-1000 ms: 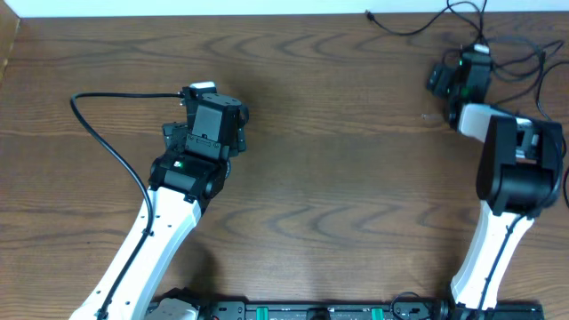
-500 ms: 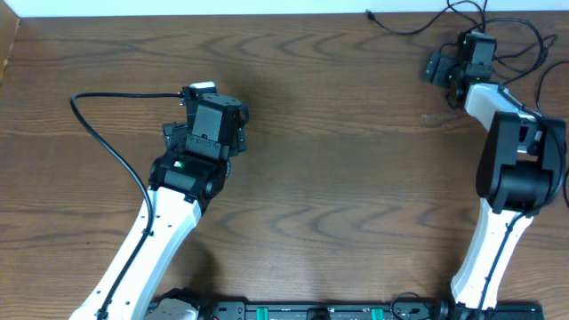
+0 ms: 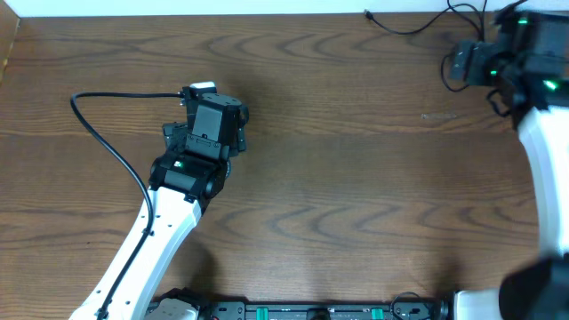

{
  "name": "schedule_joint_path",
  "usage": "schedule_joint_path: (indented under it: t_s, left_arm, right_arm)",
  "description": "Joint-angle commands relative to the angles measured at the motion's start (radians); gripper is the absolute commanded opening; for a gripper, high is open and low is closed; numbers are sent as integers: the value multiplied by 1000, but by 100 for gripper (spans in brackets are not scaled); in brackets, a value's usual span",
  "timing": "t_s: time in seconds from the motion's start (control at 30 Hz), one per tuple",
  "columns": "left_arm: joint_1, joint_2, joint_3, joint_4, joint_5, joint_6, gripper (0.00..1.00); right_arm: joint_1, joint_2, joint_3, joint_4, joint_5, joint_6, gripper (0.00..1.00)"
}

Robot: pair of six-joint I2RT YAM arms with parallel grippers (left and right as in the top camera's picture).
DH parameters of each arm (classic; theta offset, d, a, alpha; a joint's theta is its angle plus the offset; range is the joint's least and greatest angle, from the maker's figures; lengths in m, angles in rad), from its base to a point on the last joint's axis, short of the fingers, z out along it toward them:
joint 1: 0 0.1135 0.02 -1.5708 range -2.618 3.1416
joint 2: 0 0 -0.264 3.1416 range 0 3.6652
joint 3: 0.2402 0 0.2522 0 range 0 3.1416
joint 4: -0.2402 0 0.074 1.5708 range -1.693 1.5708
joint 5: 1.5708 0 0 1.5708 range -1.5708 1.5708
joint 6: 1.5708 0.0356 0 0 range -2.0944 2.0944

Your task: Untangle cables

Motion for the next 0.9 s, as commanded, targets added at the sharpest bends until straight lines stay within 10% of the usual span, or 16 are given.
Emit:
schedule_joint_path:
  t_s: [0.0,0.87]
  left_arm:
    - [0,5,9,-1,-24,5,91]
    - [0,5,9,-1,-24,5,91]
  right_arm:
    - [5,-98,4,-13,2,-16,99]
    - [5,-172,3,-259,2,-16,99]
